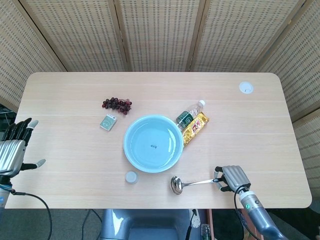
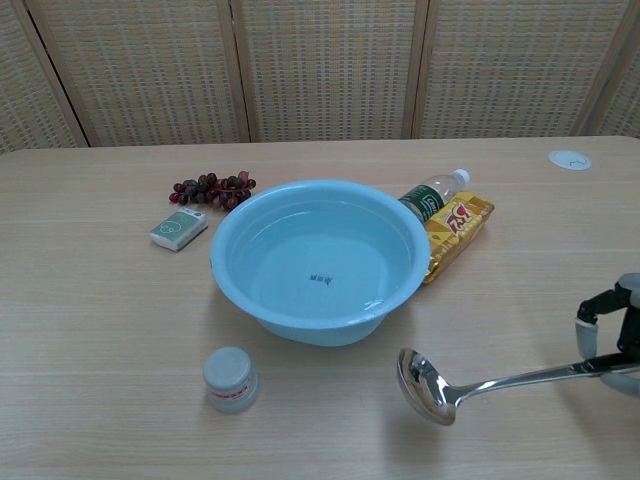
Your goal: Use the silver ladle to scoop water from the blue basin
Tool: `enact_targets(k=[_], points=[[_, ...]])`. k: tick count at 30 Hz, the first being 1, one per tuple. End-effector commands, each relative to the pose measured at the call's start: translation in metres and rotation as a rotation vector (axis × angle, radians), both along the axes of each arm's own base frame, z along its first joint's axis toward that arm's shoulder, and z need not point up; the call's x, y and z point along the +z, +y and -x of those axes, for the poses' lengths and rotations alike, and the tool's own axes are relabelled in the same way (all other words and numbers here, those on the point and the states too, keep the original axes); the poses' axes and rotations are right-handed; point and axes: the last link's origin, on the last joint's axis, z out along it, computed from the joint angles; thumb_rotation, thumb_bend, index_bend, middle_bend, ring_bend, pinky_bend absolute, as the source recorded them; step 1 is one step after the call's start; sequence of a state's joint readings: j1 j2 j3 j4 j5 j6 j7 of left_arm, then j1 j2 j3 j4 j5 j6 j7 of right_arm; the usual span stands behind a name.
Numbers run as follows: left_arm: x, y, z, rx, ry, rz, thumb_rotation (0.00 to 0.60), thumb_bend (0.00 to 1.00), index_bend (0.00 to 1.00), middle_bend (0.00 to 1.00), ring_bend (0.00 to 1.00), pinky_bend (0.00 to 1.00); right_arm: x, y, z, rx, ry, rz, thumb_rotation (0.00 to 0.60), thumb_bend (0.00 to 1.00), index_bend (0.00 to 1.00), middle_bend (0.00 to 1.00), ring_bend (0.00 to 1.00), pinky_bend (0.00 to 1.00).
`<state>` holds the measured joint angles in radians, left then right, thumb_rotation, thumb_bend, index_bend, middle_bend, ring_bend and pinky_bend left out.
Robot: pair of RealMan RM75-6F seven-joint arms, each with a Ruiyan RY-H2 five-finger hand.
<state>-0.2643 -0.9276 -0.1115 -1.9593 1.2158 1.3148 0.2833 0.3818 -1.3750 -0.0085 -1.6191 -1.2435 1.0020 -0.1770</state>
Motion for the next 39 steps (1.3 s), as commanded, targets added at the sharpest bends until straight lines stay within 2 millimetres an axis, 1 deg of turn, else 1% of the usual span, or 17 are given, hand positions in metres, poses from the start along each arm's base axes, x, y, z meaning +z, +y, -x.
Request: enact_targets(k=[1, 8, 13, 16, 20, 22, 25, 28, 32, 39], points=[[0.0, 0.001, 0.0, 0.002, 0.001, 0.001, 0.6, 0.0, 0.0, 0.0, 0.0, 0.0, 0.009, -0.001, -0.005, 0.014, -0.019, -0.008, 0.6, 0.7, 0.72, 0.94, 0.97, 1.0], [-0.001, 0.002, 0.0, 0.004, 0.002, 0.002, 0.6, 0.0, 0.0, 0.0, 0.0, 0.0, 0.029, -0.006, -0.02, 0.053, -0.04, -0.001, 0.6, 0.7, 0.73, 0.94, 0.97, 1.0], [-0.002, 0.003, 0.0, 0.008, 0.004, 0.004, 0.6, 0.0, 0.0, 0.0, 0.0, 0.0, 0.043, -0.016, -0.039, 0.093, -0.041, 0.021, 0.6, 0.7, 0.73, 0.94, 0.97, 1.0], [-0.003, 0.003, 0.001, 0.011, 0.006, 0.006, 0.6, 0.0, 0.0, 0.0, 0.0, 0.0, 0.054, -0.03, -0.06, 0.144, -0.025, 0.042, 0.6, 0.7, 0.73, 0.94, 0.97, 1.0], [-0.003, 0.004, 0.001, 0.012, 0.007, 0.005, 0.6, 0.0, 0.0, 0.0, 0.0, 0.0, 0.058, -0.049, -0.077, 0.183, 0.04, 0.074, 0.6, 0.7, 0.73, 0.94, 0.97, 1.0], [-0.003, 0.004, 0.001, 0.013, 0.008, 0.004, 0.6, 0.0, 0.0, 0.0, 0.0, 0.0, 0.058, -0.059, -0.085, 0.19, 0.067, 0.096, 0.6, 0.7, 0.73, 0.94, 0.97, 1.0], [-0.002, 0.005, 0.002, 0.017, 0.006, 0.001, 0.6, 0.0, 0.0, 0.0, 0.0, 0.0, 0.057, -0.081, -0.1, 0.203, 0.13, 0.147, 0.6, 0.7, 0.73, 0.94, 0.97, 1.0], [-0.002, 0.007, 0.003, 0.023, 0.005, 0.0, 0.6, 0.0, 0.0, 0.0, 0.0, 0.0, 0.054, -0.095, -0.114, 0.21, 0.173, 0.18, 0.6, 0.7, 0.73, 0.94, 0.97, 1.0], [-0.002, 0.009, 0.005, 0.033, 0.002, -0.002, 0.6, 0.0, 0.0, 0.0, 0.0, 0.0, 0.048, -0.108, -0.135, 0.234, 0.219, 0.212, 0.6, 0.7, 0.73, 0.94, 0.97, 1.0], [-0.001, 0.014, 0.007, 0.05, -0.003, -0.002, 0.6, 0.0, 0.0, 0.0, 0.0, 0.0, 0.028, -0.126, -0.171, 0.281, 0.296, 0.254, 0.6, 0.7, 0.73, 0.94, 0.97, 1.0]])
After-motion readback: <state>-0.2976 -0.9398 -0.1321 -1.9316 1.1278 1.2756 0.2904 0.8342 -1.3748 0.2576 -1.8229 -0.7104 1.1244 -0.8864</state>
